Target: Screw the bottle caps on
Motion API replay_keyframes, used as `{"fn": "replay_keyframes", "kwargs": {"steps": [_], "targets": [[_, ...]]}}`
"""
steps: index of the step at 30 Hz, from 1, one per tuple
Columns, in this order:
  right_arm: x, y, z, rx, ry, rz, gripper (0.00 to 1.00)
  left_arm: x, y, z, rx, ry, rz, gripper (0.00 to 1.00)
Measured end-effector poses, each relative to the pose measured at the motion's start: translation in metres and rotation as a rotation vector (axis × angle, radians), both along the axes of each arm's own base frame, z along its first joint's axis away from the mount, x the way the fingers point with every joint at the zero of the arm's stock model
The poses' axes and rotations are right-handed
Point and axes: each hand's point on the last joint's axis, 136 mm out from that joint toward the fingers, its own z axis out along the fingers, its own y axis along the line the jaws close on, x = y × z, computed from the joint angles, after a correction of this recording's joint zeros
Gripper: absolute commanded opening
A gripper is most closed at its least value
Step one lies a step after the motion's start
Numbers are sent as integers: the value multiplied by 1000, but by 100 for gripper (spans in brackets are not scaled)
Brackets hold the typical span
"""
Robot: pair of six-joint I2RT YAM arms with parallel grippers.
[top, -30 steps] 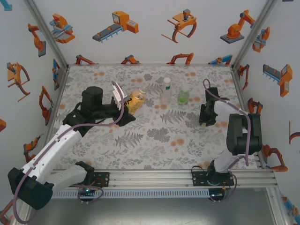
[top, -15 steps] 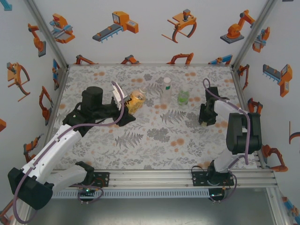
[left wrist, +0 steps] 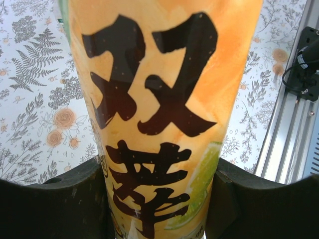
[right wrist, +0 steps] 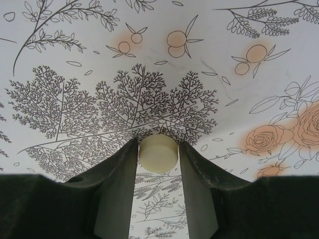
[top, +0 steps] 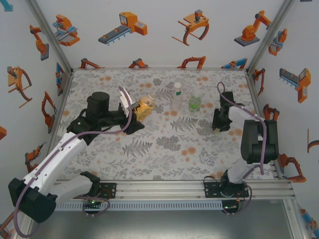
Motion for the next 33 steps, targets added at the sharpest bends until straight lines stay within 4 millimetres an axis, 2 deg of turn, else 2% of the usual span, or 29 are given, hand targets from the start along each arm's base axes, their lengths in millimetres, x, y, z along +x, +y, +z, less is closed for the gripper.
{"fn": "replay_keyframes", "kwargs": {"steps": [5, 14, 33], "targets": [[-1, 2, 0, 14, 6, 4, 42, 0, 0, 0, 0, 0, 0, 3], [-11, 2, -3, 13, 45, 3, 40, 0, 0, 0, 0, 0, 0, 3], [-6, 2, -3, 10, 26, 11, 40, 0, 0, 0, 0, 0, 0, 3]]}}
